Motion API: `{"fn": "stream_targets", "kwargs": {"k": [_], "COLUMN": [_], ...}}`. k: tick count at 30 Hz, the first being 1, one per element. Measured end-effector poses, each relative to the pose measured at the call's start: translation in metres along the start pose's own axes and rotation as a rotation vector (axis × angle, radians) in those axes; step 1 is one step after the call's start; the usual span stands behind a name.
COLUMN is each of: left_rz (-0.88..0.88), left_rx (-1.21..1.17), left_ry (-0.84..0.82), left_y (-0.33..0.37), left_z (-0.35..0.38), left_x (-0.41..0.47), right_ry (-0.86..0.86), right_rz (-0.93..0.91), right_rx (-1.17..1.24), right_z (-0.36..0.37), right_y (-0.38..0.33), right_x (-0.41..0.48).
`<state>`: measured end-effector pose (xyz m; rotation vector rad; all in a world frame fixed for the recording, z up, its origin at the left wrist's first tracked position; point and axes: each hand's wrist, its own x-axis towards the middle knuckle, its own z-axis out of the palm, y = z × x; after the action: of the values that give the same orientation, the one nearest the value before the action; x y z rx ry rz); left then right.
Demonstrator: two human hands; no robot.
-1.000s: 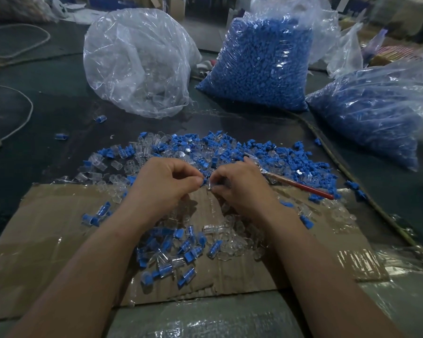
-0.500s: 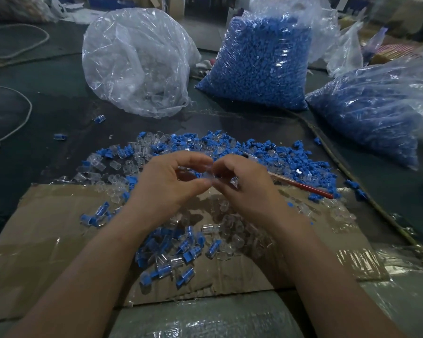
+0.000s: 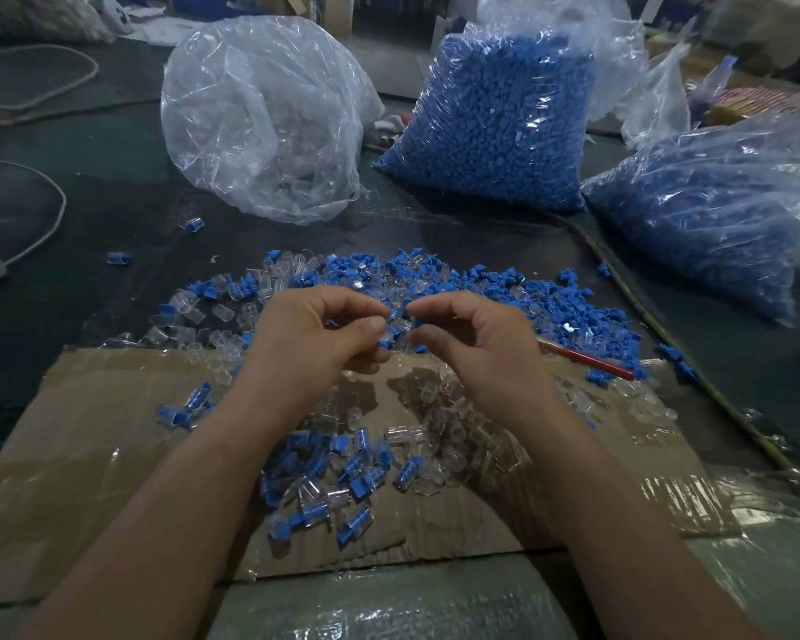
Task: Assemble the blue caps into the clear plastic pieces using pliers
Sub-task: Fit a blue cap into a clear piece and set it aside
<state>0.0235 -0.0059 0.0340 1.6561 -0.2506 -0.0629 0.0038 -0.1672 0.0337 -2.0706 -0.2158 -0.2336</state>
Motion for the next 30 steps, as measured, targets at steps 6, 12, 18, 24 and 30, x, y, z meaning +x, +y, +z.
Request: {"fn": "stream_targets", "kwargs": {"k": [6, 12, 18, 24, 30], "left_rz": [-0.074, -0.106, -0.067, -0.030, 0.012], "left_rx": [-0.105, -0.092, -0.046, -0.024, 0.036], "left_ry": [-0.023, -0.027, -0.008, -0.016, 0.003], "left_y": [0.002, 0.001, 0.000, 0.001, 0.000], "left_z": [-0.001, 0.002, 0.003, 0.005, 0.004], "left_x": [0.000, 0.000, 0.000, -0.002, -0.002], "right_ry": [0.085, 0.151, 0.223, 0.254, 0.124], "right_rz": [-0.054, -0.067, -0.110, -0.181, -0.069], "right_rx": [0.105, 0.130, 0.071, -0.117, 0.050], "right_z": [-0.001, 0.002, 0.007, 0.013, 0.011], "right_y": [-0.005, -0.010, -0.009, -0.005, -0.006], "right_x": [-0.004, -0.007, -0.009, -0.007, -0.006]}}
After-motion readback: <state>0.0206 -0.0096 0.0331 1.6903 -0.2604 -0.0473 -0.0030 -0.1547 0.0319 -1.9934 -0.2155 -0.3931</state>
